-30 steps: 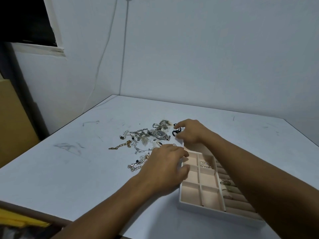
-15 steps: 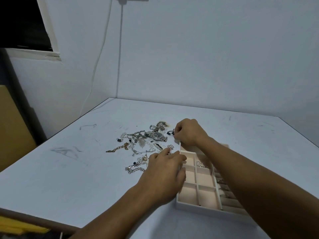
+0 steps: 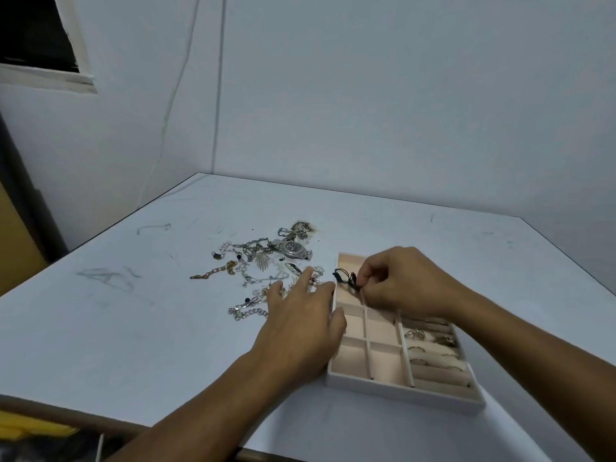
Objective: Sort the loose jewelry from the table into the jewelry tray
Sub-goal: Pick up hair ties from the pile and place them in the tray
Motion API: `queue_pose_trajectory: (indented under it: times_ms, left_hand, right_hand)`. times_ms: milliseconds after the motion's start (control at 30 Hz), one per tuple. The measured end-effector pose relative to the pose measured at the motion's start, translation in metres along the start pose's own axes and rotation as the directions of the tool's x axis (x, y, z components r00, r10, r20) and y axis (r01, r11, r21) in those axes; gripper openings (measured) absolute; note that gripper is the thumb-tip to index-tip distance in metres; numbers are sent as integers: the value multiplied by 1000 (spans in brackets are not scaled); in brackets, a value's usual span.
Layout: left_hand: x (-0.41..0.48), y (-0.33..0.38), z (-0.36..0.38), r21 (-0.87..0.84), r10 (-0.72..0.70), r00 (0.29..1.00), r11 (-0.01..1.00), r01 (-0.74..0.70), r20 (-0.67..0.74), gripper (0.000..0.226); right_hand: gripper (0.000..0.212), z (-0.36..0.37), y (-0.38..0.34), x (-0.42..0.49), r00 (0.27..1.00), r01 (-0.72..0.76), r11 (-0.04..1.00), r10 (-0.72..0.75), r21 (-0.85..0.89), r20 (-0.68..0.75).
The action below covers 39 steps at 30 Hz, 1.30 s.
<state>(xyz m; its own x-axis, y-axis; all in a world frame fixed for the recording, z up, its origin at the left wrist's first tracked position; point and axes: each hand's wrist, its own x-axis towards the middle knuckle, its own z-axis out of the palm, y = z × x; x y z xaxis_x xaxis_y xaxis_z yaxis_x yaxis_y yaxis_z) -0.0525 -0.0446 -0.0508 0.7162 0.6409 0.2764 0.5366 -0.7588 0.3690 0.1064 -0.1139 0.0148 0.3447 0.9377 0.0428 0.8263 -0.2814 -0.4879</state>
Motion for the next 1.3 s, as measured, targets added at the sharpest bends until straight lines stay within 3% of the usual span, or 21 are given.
queue_pose_trajectory:
  times_ms: [233, 400, 567, 667, 833, 1067, 1300]
  left_hand:
    - [0, -1, 3, -3, 21, 1000, 1000, -21, -19, 31]
    - [-1, 1, 1, -38, 7, 1000, 999, -7, -6, 28]
    - [-3, 1, -2, -50, -5, 1000, 999, 5, 5, 29]
    - [-3, 0, -2, -53, -7, 1000, 999, 7, 7, 30]
    - [-3, 0, -2, -34, -24, 1000, 999, 24, -4, 35]
    - [-6, 3, -9, -26, -54, 998, 998, 54, -13, 40]
    - [-8, 5, -10, -35, -61, 998, 998, 61, -10, 39]
  right_hand:
    - [15, 8, -3, -5, 999, 43, 996, -44, -81, -13]
    - [21, 17, -12, 2, 991, 134, 958, -124, -255, 55]
    - [13, 25, -12, 9, 988, 151, 971, -154, -183, -3]
    - [23, 28, -8, 10, 985, 141, 980, -153, -141, -78]
    - [17, 29, -9, 13, 981, 176, 944, -193, -278, -35]
    - [13, 24, -8, 9, 997, 64, 938, -73, -342, -16]
    - [13, 23, -14, 18, 999, 37, 964, -36, -265, 6]
